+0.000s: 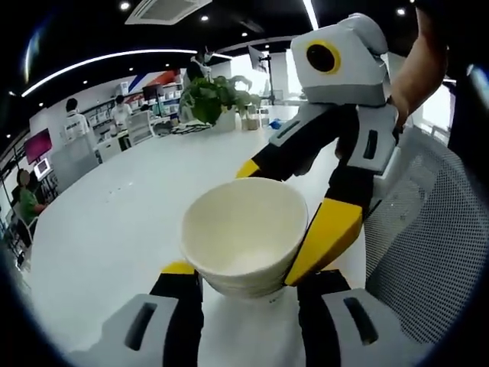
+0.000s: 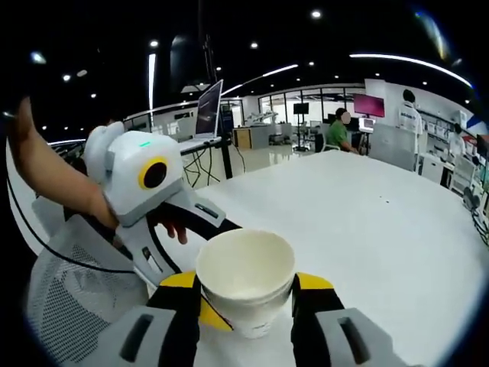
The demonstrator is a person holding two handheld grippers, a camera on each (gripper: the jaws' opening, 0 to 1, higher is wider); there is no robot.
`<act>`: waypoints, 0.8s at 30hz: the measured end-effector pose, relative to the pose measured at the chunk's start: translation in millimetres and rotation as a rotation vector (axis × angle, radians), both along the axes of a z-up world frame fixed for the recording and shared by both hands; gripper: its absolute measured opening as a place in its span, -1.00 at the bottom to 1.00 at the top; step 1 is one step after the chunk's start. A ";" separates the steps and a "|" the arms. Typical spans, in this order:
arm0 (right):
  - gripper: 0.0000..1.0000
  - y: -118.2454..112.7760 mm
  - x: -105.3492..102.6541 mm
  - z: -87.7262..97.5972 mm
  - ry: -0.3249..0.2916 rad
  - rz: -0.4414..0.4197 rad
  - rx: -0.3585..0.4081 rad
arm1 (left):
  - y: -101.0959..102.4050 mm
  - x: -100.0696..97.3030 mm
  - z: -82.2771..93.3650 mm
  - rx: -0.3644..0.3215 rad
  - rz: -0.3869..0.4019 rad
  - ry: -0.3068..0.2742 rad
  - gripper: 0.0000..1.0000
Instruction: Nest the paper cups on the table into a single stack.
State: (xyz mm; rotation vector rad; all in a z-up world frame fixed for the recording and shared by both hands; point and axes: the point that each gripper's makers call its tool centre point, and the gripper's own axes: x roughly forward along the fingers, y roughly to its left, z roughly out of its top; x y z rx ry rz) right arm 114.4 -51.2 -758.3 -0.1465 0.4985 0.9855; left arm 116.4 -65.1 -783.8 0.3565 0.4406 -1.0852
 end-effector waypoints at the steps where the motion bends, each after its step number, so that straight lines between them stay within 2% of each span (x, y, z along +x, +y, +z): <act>1: -0.08 -0.1 1.0 0.5 0.000 -0.001 0.001 | -0.1 0.9 0.6 0.000 -0.001 -0.001 -0.04; 24: -0.08 1.6 35.0 11.6 -0.022 -0.015 0.010 | 1.4 37.3 9.8 0.015 -0.009 -0.031 -0.04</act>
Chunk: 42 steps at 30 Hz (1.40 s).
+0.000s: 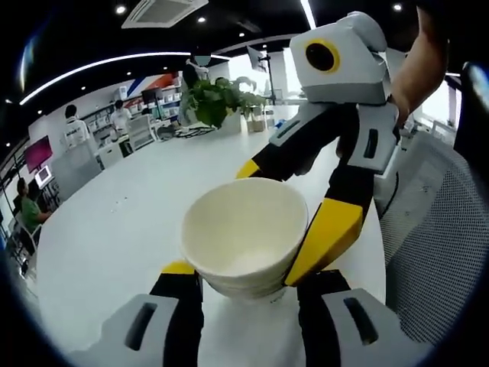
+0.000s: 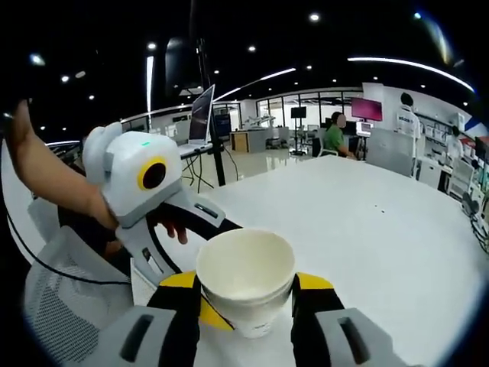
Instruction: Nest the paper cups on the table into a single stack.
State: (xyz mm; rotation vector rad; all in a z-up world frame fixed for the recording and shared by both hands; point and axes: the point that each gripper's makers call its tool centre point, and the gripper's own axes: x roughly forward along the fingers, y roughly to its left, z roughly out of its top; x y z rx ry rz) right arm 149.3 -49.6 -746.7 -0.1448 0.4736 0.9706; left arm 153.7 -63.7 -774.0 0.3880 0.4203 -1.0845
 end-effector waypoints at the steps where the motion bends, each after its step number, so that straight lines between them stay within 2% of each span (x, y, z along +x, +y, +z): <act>1: -0.08 0.0 1.1 0.2 0.000 -0.001 0.000 | 0.0 1.1 0.0 0.001 -0.001 -0.001 -0.04; 42: -0.08 -1.2 56.9 -10.0 -0.012 -0.020 0.005 | -0.1 53.7 -9.0 0.060 -0.004 -0.001 -0.05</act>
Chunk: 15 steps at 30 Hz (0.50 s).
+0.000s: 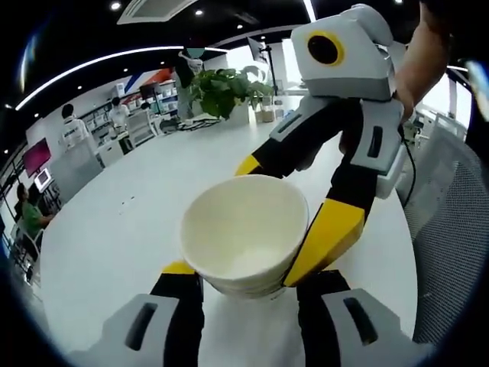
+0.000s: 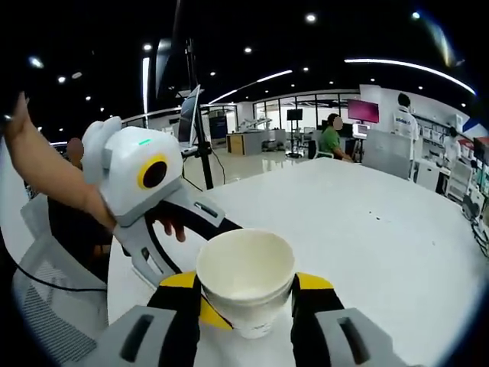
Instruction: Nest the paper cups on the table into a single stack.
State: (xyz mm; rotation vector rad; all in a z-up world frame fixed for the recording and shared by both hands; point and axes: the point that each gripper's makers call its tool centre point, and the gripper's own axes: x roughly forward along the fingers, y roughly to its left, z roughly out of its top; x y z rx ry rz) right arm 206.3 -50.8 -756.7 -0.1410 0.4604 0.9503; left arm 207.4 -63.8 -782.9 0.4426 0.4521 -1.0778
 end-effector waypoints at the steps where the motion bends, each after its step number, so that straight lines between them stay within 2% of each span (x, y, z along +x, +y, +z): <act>1: -0.08 -0.6 1.4 -0.6 0.000 -0.002 0.000 | -0.4 0.9 -0.3 0.002 -0.002 -0.001 -0.05; 15: -0.08 -8.8 15.2 -2.2 -0.001 -0.035 -0.002 | -7.9 17.6 -5.4 0.016 -0.016 -0.001 -0.06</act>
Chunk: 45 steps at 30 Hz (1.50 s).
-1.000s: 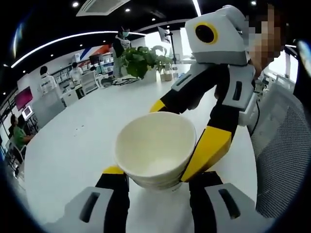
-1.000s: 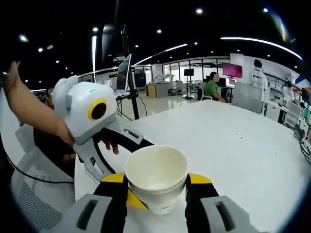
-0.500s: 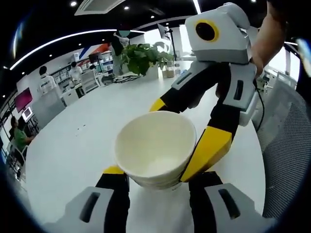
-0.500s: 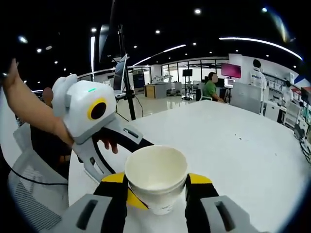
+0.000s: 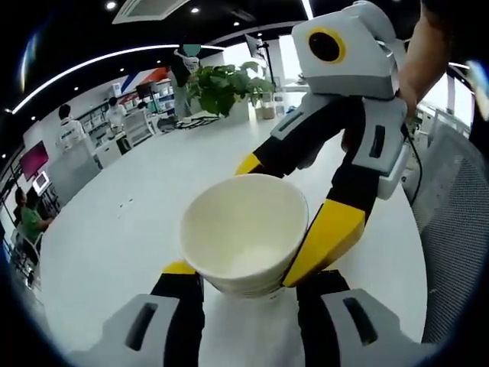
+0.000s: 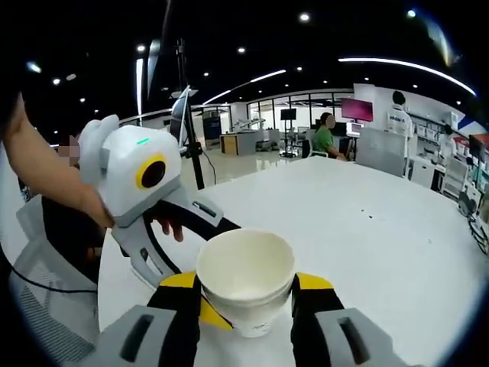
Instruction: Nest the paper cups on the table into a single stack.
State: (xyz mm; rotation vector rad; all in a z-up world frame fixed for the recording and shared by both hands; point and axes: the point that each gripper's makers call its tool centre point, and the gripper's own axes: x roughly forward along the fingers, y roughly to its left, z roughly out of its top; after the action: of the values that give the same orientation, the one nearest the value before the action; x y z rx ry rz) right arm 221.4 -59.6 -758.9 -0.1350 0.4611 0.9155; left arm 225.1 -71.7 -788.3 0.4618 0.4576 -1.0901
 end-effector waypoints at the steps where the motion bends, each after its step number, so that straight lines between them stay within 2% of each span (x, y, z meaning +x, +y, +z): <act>1: -0.08 -0.7 0.4 -0.5 0.001 -0.002 0.000 | -0.9 0.4 -0.5 0.001 -0.003 0.001 -0.06; 14: -0.08 -5.9 6.8 -5.1 -0.003 -0.021 0.006 | -4.4 5.0 -3.2 0.001 -0.010 -0.005 -0.06; 27: -0.06 -5.5 4.5 -7.7 0.010 -0.027 0.021 | -2.4 3.6 -7.1 0.000 -0.013 0.005 -0.05; 45: 0.03 -9.6 -1.7 -5.6 0.014 -0.025 0.008 | 6.6 -2.3 -0.1 -0.008 -0.004 0.013 -0.05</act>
State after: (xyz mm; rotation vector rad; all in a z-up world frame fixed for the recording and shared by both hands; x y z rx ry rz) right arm 219.8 -69.2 -764.5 -0.1148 0.4712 0.8943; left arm 222.8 -65.1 -788.3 0.4486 0.4640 -1.0991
